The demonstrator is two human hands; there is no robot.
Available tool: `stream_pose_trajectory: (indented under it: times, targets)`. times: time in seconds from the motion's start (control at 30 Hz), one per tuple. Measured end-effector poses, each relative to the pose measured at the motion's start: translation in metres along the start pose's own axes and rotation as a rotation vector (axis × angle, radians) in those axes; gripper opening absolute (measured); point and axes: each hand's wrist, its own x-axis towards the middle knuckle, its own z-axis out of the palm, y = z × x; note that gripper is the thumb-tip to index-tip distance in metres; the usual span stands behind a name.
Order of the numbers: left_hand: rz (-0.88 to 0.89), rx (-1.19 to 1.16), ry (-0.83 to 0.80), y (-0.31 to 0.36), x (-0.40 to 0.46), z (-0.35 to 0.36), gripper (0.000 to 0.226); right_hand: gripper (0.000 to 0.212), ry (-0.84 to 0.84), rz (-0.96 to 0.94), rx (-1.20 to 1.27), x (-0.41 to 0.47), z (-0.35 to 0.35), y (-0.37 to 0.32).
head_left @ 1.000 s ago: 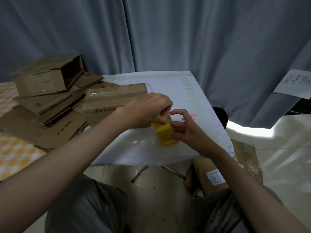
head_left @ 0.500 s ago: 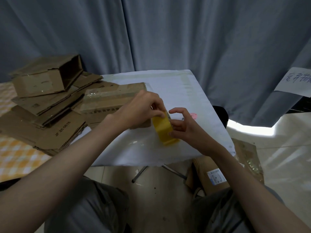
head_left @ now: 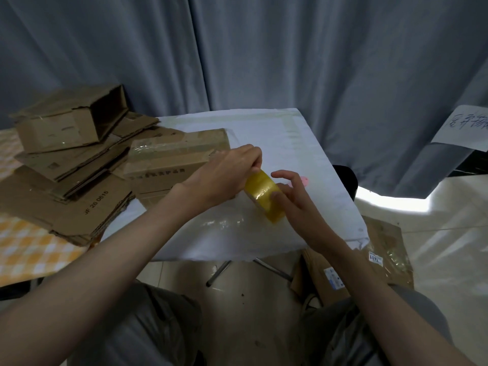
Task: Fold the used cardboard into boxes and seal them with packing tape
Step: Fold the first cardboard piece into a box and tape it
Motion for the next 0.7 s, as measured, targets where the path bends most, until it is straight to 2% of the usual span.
stream_pose_trajectory:
  times: [0.23, 0.33, 0.5, 0.7]
  targets:
    - [-0.155, -0.203, 0.053, -0.001, -0.007, 0.006, 0.011, 0.026, -0.028, -0.007, -0.09, 0.01, -0.006, -0.006]
    - [-0.205, -0.214, 0.09, 0.001, -0.007, 0.006, 0.015, 0.026, -0.028, -0.029, -0.148, 0.018, -0.008, -0.01]
    - [-0.276, -0.244, 0.061, 0.004, -0.004, -0.002, 0.011, 0.027, -0.068, -0.048, -0.195, 0.022, -0.013, -0.014]
    - [-0.245, -0.303, -0.032, 0.014, 0.0, -0.017, 0.016, 0.021, -0.064, -0.072, -0.248, 0.021, -0.015, -0.017]
